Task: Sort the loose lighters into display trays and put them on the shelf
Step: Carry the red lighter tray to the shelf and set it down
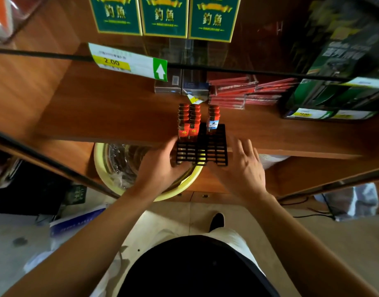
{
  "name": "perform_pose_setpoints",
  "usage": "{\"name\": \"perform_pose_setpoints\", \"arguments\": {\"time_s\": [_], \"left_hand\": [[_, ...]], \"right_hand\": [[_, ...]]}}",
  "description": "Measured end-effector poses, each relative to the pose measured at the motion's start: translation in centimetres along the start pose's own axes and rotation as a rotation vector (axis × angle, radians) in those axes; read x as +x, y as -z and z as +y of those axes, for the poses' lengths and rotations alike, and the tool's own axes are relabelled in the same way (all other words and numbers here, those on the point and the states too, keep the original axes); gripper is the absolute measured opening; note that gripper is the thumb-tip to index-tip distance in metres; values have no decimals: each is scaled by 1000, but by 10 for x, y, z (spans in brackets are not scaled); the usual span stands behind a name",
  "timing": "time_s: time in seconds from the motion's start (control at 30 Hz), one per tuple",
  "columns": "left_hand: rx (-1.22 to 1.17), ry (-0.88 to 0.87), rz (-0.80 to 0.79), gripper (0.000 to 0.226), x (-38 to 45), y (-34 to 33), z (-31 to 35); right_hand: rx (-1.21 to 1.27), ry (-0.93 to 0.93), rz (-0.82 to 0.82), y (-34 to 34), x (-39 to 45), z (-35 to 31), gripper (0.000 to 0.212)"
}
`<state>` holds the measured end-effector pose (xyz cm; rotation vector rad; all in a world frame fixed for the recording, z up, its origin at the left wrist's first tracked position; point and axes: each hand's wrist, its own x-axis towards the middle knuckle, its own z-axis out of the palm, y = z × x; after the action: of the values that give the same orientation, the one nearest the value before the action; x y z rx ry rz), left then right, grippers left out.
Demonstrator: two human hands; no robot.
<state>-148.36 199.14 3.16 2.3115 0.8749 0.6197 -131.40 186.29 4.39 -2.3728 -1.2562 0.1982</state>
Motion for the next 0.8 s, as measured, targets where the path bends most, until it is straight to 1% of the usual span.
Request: {"name": "perform_pose_setpoints", "arguments": {"time_s": [0.03, 0.07, 0.17, 0.27, 0.4, 0.5, 0.57, 0.8], "left_hand": [[42, -40, 9, 60, 1, -1, -3], [96, -43, 7, 61, 1, -3, -7], [286, 5, 27, 69, -2, -7, -18], [375, -6, 48, 67, -1, -2, -22], [382, 9, 36, 63, 8, 6, -29], [395, 33, 28, 65, 15, 8, -33], [405, 47, 25, 67, 20, 11, -39], [365, 81, 16, 72, 32, 17, -51]], "right_hand": [[-70, 61, 10, -2, 0, 3, 78], [-113, 97, 10, -5, 0, 5, 80], [-155, 121, 36, -11, 3, 5, 77], [-151, 134, 84, -17, 8, 0, 74], [-144, 151, 92, -26, 19, -12, 72], [-136, 169, 103, -34, 30, -16, 68], [-129, 169, 79, -38, 37, -19, 67], [-105, 167, 63, -46, 48, -27, 68]]}}
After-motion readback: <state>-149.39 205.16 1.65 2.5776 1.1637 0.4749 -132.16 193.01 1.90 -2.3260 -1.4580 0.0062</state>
